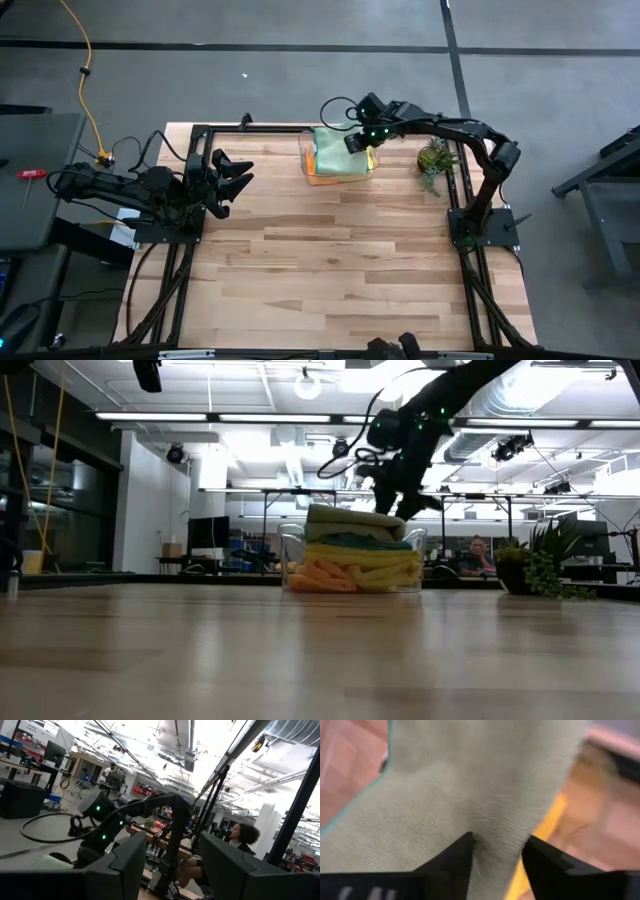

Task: Fold microfiber towels
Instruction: Put the light green microfiber towel into the transparent bin, then return to Home Position

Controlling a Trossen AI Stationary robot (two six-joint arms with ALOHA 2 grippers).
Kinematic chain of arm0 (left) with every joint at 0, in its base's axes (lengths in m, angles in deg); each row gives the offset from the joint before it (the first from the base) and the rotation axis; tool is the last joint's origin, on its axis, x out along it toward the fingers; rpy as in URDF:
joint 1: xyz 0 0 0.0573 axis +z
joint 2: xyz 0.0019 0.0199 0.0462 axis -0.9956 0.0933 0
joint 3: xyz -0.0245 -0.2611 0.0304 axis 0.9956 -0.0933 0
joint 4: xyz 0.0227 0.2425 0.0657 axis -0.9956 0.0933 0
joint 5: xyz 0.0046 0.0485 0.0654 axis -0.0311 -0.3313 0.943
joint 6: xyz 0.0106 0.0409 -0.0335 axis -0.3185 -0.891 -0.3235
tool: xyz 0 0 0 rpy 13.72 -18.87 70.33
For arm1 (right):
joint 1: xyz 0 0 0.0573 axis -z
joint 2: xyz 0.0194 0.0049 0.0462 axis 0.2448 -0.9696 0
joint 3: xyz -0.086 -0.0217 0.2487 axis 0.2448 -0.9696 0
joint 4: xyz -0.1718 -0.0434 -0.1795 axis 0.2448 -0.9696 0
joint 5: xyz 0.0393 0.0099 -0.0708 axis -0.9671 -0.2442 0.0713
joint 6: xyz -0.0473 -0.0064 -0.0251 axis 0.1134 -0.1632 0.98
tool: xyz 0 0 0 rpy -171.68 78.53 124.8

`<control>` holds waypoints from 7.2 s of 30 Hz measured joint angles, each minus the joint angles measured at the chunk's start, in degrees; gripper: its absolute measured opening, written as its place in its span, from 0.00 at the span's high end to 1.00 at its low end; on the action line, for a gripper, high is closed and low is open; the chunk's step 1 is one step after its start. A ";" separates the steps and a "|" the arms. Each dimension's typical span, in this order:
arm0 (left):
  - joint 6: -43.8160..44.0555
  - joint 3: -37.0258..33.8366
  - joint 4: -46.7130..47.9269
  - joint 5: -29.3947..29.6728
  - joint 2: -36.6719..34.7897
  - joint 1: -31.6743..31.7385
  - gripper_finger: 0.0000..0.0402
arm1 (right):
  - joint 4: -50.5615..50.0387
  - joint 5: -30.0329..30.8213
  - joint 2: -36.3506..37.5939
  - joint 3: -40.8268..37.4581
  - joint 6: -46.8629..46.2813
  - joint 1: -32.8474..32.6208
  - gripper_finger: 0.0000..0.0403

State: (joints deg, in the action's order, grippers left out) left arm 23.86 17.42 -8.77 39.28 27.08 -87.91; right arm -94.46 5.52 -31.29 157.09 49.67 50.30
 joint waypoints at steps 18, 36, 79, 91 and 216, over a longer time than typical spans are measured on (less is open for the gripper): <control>-0.02 0.00 0.06 0.00 -0.02 0.02 0.56 | -2.07 0.11 1.72 9.21 3.96 -2.17 0.73; 0.13 0.00 0.07 0.63 -0.02 -0.17 0.56 | 29.30 6.72 0.71 -12.11 -9.29 -7.46 0.99; -2.83 0.00 0.07 -1.42 -0.02 -0.17 0.57 | 39.30 2.34 48.58 -33.83 5.97 -27.46 1.00; -6.06 0.00 0.75 -5.25 0.00 -0.16 0.57 | 48.23 5.04 59.45 -42.84 11.65 -34.32 1.00; 3.53 -24.68 26.16 -23.45 -31.34 17.64 0.99 | 40.61 4.76 100.10 -78.40 11.19 -34.28 1.00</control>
State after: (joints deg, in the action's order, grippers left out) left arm 27.39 -7.26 17.39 15.83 -4.26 -70.27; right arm -53.85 10.27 68.81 78.70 60.86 16.02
